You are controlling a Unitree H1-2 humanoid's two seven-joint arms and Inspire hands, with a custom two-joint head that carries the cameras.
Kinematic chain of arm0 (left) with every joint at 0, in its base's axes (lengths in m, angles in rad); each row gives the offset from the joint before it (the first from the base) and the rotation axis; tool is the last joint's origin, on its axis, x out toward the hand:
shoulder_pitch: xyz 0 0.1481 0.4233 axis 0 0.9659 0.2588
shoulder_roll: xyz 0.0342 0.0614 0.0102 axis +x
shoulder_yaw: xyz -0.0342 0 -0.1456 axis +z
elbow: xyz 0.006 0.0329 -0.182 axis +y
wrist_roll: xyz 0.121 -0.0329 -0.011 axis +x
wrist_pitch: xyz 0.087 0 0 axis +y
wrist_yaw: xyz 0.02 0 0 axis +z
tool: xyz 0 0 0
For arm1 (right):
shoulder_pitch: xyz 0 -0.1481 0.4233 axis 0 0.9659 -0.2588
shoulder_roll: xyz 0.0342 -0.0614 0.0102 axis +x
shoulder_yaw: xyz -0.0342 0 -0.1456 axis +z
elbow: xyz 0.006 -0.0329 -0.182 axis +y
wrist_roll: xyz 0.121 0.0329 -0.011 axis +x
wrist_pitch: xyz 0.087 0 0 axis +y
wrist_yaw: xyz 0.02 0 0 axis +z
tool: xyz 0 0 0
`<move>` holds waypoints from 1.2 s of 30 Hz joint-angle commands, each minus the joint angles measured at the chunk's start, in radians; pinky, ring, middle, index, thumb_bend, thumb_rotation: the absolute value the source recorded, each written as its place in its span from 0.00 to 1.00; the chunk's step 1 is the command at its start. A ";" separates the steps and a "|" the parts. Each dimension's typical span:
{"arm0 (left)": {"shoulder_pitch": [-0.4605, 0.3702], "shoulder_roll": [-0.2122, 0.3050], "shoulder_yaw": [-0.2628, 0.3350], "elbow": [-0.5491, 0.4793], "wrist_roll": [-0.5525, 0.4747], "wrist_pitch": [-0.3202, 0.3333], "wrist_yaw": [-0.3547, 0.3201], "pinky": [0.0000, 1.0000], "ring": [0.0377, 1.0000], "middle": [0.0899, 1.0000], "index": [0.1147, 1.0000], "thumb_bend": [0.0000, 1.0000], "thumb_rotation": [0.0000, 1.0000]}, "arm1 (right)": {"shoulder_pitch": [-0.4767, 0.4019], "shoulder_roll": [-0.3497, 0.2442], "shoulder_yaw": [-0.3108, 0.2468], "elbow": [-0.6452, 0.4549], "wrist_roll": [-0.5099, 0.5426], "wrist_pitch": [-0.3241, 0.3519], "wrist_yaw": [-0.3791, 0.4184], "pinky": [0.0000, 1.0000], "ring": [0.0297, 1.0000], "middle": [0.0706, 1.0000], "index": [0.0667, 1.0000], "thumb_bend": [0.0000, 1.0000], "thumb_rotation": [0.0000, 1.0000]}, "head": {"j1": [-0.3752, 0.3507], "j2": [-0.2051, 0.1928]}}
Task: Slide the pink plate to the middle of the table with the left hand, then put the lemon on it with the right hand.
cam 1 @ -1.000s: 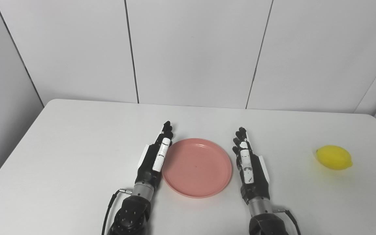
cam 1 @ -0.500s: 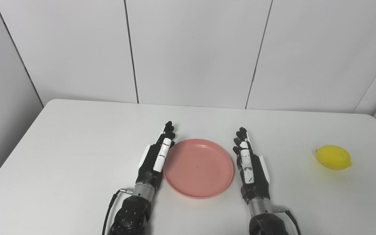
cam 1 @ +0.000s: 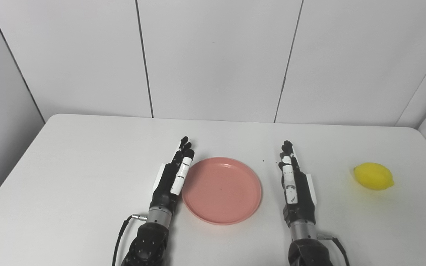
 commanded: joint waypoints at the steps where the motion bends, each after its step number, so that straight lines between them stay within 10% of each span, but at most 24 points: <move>1: 0.019 0.015 0.001 0.018 0.022 -0.031 0.016 0.97 0.96 0.97 0.97 0.61 1.00 | -0.036 -0.017 0.003 -0.051 -0.022 -0.037 0.001 1.00 1.00 0.99 0.97 0.76 0.97 | -0.001 0.001; 26: 0.013 0.011 0.060 0.038 -0.175 -0.082 -0.088 0.99 0.98 0.98 0.98 0.59 1.00 | -0.059 -0.158 -0.067 -0.172 -0.154 0.033 -0.041 0.98 0.96 0.96 0.95 0.74 1.00 | -0.103 0.029; 36: 0.009 0.028 0.069 0.048 -0.249 -0.077 -0.148 0.98 0.98 1.00 1.00 0.60 1.00 | -0.051 -0.233 -0.084 -0.229 -0.317 0.131 -0.057 0.91 0.94 0.93 0.93 0.71 0.87 | -0.204 0.029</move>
